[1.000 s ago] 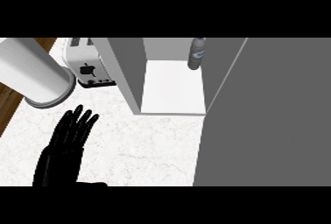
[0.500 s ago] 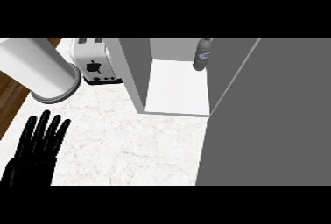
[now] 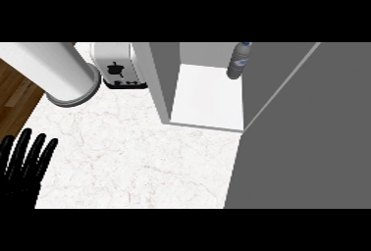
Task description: Pick up the bottled water, place it into the cabinet and close the cabinet
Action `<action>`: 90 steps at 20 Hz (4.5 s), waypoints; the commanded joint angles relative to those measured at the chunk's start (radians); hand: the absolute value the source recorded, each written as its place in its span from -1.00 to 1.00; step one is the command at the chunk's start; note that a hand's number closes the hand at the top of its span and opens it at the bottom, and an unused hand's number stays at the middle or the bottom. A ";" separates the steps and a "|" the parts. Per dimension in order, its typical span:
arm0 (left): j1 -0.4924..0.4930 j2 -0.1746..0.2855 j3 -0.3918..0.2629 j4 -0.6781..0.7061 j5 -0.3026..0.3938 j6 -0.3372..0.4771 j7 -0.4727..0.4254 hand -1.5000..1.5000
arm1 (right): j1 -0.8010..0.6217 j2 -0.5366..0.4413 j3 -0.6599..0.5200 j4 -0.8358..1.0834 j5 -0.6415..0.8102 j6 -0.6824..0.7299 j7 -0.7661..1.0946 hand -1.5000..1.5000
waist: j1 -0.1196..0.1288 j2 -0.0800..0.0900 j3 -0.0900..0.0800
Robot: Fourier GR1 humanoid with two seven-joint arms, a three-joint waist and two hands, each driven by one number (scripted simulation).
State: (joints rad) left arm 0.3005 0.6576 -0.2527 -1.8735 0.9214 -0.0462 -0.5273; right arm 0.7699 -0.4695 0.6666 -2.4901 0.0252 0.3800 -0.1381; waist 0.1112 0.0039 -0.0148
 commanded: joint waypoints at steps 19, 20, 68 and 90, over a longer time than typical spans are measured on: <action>0.001 0.108 0.084 -0.006 0.065 -0.152 0.028 -1.00 | -0.354 -0.054 0.058 -0.032 0.014 0.142 0.191 1.00 | 0.140 0.033 -0.014; 0.008 0.113 0.082 -0.003 0.059 -0.152 0.031 -1.00 | -0.368 -0.047 0.061 -0.036 0.010 0.138 0.201 1.00 | 0.137 0.029 -0.013; -0.023 0.145 0.135 0.056 0.114 -0.243 0.048 -1.00 | -0.773 0.138 -0.162 0.288 -0.156 0.040 0.488 1.00 | 0.172 0.063 -0.007; -0.018 0.127 0.166 0.133 0.126 -0.267 0.031 -1.00 | -1.579 0.468 -0.467 1.073 -0.075 -0.403 0.634 1.00 | 0.108 0.045 0.010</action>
State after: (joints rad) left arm 0.2845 0.7896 -0.0938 -1.7526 1.0469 -0.3145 -0.4913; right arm -0.6495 -0.0191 0.2681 -1.5780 -0.0713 0.0712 0.5240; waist 0.2243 0.0442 -0.0054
